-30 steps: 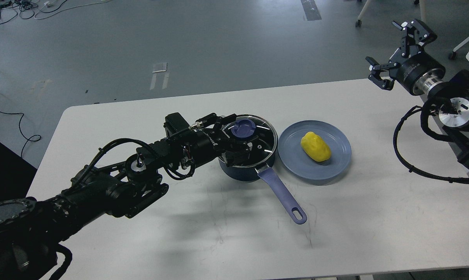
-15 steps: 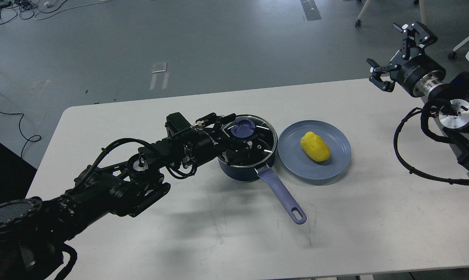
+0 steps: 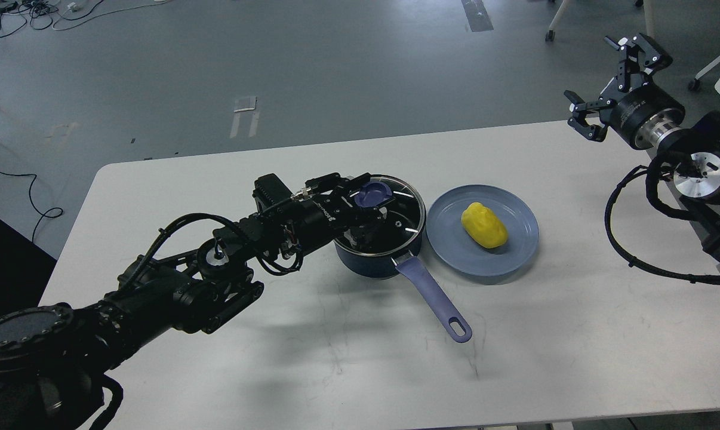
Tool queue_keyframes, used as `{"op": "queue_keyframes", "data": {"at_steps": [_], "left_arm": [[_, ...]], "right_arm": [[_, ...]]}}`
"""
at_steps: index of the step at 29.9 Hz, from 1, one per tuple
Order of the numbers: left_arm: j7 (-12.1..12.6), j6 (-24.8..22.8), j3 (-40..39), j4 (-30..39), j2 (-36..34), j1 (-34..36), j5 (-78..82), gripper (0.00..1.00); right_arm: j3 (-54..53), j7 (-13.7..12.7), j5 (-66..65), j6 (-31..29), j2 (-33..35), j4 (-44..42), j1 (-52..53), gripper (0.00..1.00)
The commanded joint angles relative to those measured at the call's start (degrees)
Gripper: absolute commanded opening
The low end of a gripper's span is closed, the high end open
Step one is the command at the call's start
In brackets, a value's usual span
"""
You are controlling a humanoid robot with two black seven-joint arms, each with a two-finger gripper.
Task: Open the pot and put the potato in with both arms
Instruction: 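Close the left gripper on the blue lid knob and lift the lid, then carry the glass lid toward the robot and lower it onto the table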
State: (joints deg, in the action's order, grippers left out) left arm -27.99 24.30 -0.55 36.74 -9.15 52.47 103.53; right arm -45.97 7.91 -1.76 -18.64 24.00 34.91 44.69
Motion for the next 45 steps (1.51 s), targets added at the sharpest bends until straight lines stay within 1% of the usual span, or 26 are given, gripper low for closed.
{"op": "queue_keyframes", "data": {"at_steps": [1,8,15,19,22,32,35,39,45], "left_arm": [[0.0,0.2,0.7,0.0,0.0,0.1,0.0,0.43],[0.0,1.4,0.6,0.8,-0.3,0.6,-0.1,0.43],[0.0,1.3,0.6,1.1,-0.3,1.8,-0.1,0.43],[0.0,1.4,0.6,6.7,-2.4,2.4,-0.3,0.4],[0.0,1.3,0.5,9.4,-4.3,2.6,-0.3,0.39],[0.0,1.3,0.4,10.2,-6.6,4.9,-0.5,0.38],[0.0,1.3,0.3,12.3,-7.6,6.1,-0.7,0.38],[0.0,1.3,0.2,18.0,-11.9,7.8,-1.8,0.38],[0.0,1.2,0.0,20.2,-16.5,9.2,-1.8,0.38]], "right_arm": [[0.0,0.0,0.0,0.0,0.0,0.0,0.0,1.0],[0.0,0.1,0.0,0.2,-0.1,0.0,0.0,1.0],[0.0,0.0,0.0,0.8,-0.1,0.2,0.0,1.0],[0.0,0.0,0.0,1.2,0.0,0.2,0.0,1.0],[-0.1,0.0,0.0,1.3,0.0,0.2,0.0,1.0],[0.0,0.0,0.0,1.4,-0.2,0.2,0.0,1.0],[0.0,0.0,0.0,1.4,-0.3,0.2,0.1,1.0],[0.0,0.0,0.0,1.3,-0.2,0.2,0.1,1.0],[0.1,0.0,-0.1,1.4,-0.4,0.2,0.1,1.0]]}}
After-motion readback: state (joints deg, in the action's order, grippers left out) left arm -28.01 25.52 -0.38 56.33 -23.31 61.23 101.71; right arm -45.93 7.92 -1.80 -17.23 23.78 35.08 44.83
